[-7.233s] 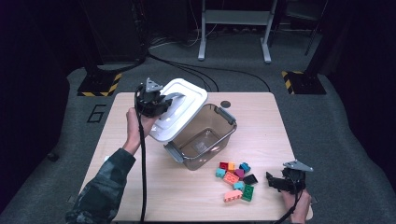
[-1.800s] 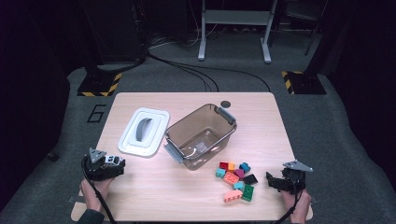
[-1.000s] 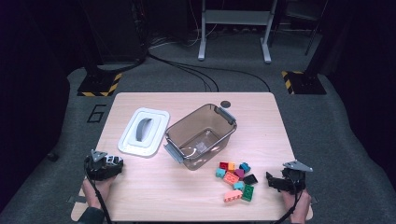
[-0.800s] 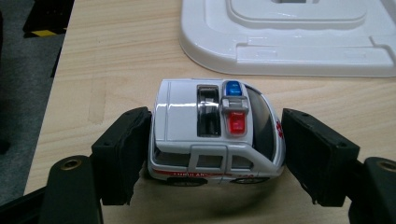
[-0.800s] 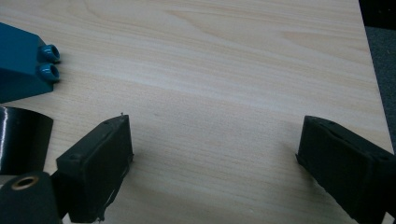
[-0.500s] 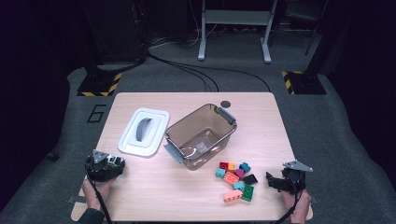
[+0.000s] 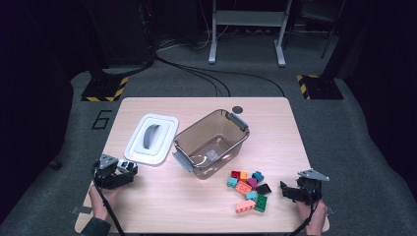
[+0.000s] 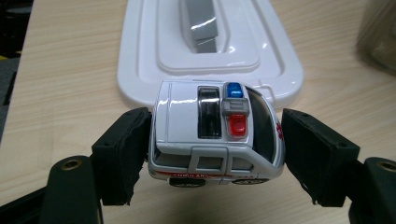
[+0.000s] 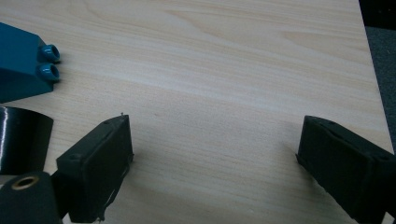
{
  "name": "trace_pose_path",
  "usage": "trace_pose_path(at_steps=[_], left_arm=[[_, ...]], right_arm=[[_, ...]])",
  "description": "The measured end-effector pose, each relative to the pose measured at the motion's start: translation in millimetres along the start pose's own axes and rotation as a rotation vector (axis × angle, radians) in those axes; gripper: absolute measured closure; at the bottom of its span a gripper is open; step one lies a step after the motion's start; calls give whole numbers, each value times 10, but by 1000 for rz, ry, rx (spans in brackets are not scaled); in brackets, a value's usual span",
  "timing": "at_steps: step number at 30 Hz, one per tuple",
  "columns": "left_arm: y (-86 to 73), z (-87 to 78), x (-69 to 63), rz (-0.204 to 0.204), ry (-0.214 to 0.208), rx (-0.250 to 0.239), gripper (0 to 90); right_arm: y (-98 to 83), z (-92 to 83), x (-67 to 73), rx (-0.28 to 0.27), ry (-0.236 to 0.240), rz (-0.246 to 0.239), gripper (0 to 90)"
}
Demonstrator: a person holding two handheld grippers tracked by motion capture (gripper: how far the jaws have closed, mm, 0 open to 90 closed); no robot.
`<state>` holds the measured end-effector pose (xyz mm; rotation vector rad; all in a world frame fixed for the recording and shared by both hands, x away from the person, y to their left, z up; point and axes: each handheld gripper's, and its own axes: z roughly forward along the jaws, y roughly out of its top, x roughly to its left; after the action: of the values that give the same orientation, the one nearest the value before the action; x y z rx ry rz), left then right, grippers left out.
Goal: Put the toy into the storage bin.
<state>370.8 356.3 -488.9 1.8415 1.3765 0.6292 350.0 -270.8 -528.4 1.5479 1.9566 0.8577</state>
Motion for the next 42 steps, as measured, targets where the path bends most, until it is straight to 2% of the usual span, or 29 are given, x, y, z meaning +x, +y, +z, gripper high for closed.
trace_pose_path(at_steps=[11,20,26,37,42], left_arm=[[214,-52,-171,41,-84,-29,259],[405,-79,-298,76,-152,-28,259],[518,-94,-371,97,-183,-28,259],[743,-140,-478,99,-250,-54,259],[864,-154,-547,126,-273,-53,258]], right_arm=[[0,0,-2,0,1,-1,92],[0,0,-2,0,1,-1,92],[0,0,-2,0,1,-1,93],[0,0,-2,0,1,-1,93],[0,0,-2,0,1,-2,92]])
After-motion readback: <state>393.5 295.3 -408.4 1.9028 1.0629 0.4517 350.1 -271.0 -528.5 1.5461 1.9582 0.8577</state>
